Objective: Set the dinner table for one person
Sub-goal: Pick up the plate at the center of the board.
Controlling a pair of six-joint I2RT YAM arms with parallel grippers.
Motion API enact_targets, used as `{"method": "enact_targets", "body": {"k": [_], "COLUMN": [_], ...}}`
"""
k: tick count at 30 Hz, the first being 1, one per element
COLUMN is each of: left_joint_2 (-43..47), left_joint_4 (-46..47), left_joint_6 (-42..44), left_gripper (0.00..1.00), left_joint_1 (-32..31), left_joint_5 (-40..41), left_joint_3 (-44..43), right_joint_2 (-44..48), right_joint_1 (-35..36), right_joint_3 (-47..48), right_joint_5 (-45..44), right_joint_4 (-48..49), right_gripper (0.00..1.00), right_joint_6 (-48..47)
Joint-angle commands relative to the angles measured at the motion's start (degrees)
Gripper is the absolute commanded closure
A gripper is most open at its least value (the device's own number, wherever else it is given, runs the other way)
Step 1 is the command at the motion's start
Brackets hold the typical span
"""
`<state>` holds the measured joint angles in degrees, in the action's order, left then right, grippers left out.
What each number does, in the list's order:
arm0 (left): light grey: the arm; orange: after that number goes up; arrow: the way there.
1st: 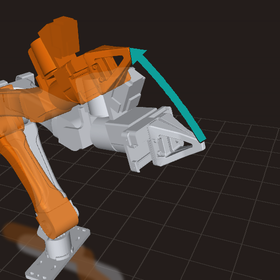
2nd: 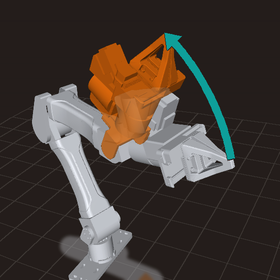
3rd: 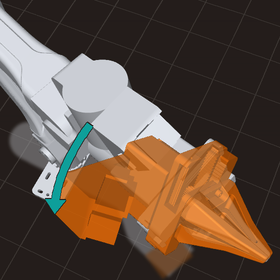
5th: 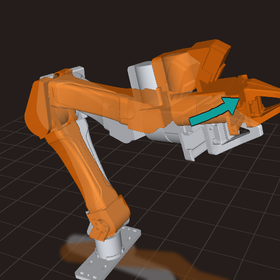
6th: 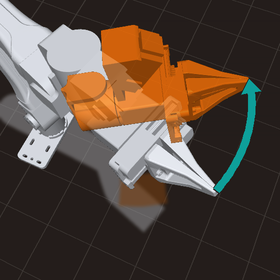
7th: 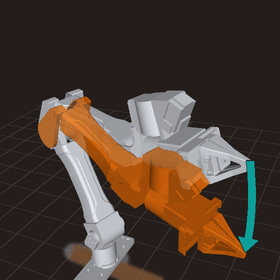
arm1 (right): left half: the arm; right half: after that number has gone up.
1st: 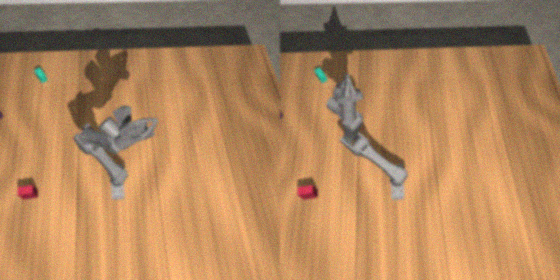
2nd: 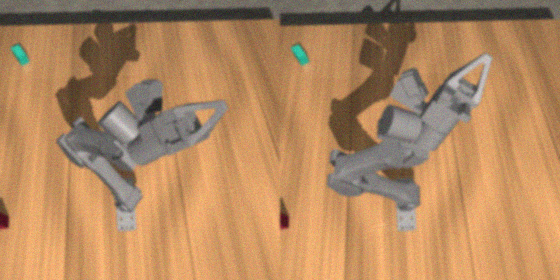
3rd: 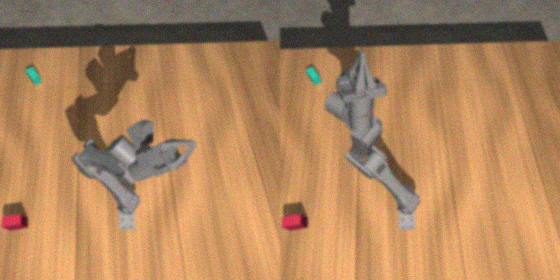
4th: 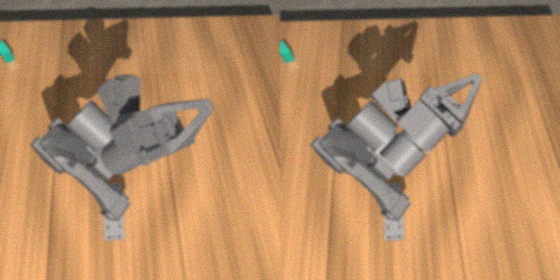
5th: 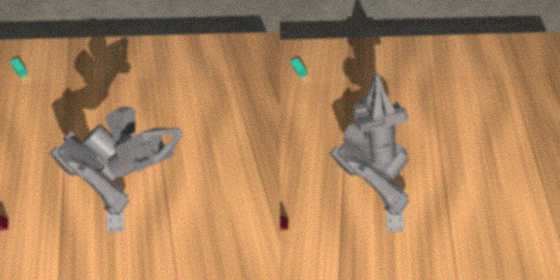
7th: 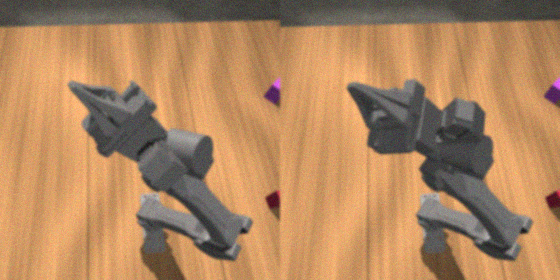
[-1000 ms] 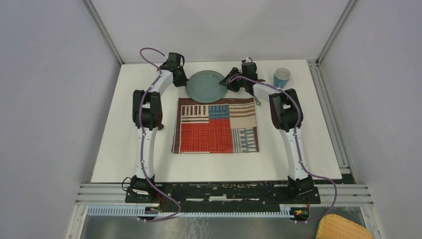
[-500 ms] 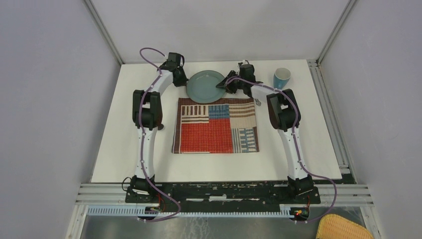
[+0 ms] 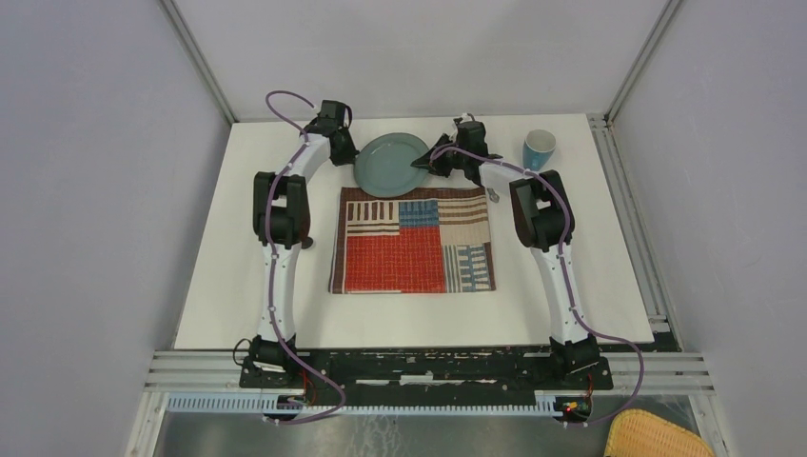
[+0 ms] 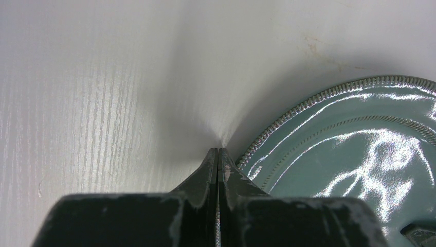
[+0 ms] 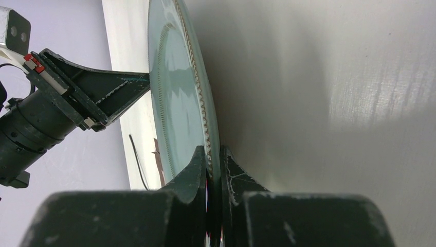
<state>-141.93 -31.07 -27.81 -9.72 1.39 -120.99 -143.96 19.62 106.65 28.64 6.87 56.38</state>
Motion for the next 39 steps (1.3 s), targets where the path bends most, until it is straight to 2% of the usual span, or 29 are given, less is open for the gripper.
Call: {"method": "enact_targets", "body": {"k": [1, 16, 28, 39], "left_joint_2": [-1.21, -0.57, -0.8, -0.38], "left_joint_4": [-0.71, -0.77, -1.22, -1.17], "left_joint_6": [-0.42, -0.58, -0.49, -0.8], "left_gripper": [0.96, 0.96, 0.96, 0.97], "left_joint_1": [-1.73, -1.63, -1.38, -0.6], "left_joint_5": [-3.76, -2.28, -2.34, -2.31], "left_joint_3": [-0.12, -0.38, -0.83, -0.76], "right_joint_2": [0.15, 3.59, 8.6, 11.58], "right_joint_1": [2.86, 2.45, 0.75, -0.57], "right_joint_3": [0.99, -2.58, -3.25, -2.07], "right_joint_5": [3.38, 5.82, 6.17, 5.89], "right_joint_4": [3.9, 15.3, 18.11, 16.89], "right_gripper": [1.0, 1.0, 1.0, 1.0], "right_joint_6": [-0.29, 4.82, 5.61, 5.19]}}
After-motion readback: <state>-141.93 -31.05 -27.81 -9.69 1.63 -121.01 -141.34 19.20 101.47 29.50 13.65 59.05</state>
